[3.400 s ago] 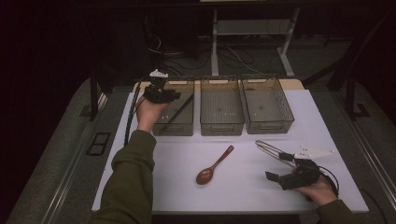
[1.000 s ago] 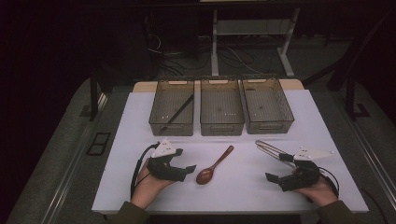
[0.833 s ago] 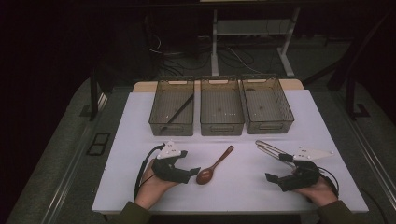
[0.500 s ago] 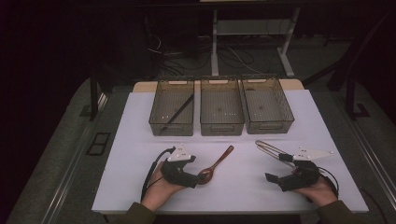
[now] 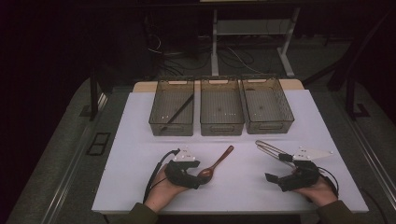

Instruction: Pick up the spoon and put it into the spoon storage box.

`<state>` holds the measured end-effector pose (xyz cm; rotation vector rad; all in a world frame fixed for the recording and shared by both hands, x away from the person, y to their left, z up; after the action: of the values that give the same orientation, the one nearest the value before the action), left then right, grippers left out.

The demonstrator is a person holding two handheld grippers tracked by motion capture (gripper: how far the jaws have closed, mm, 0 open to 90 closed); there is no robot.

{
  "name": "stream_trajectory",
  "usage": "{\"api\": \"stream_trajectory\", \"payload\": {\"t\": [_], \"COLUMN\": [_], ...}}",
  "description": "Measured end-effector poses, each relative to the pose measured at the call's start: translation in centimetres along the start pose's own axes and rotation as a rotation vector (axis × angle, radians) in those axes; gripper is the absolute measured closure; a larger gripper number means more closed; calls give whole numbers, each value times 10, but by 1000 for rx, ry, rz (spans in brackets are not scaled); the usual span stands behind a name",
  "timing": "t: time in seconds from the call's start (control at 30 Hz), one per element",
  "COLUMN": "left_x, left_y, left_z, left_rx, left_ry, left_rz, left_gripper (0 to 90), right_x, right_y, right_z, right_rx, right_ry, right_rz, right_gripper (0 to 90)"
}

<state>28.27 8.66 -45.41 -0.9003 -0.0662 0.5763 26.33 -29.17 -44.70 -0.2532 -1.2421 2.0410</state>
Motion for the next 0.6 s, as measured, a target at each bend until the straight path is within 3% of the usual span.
{"api": "stream_trajectory", "payload": {"t": [0.33,0.6], "left_x": [-3,-9], "left_y": [1,0], "left_z": [-5,-6], "left_rx": [27,50], "left_ry": [8,10], "left_rz": [-14,-65], "left_gripper": [364,450], "right_x": [0,0], "right_y": [0,0], "right_z": [0,0], "right_rx": [0,-1], "right_ry": [0,0], "right_rz": [1,-1], "right_gripper": [0,0]}}
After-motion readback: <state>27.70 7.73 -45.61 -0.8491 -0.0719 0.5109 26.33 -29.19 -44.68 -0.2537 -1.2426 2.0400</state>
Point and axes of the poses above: each handheld gripper's, and its own axes: z roughly backward along the jaws, y roughly out of its underside, x roughly to its left, the point moved 1 cm from there along -z, roughly forward along the jaws, and after that the axes turned 2 degrees about -x, right-handed, at the moved point
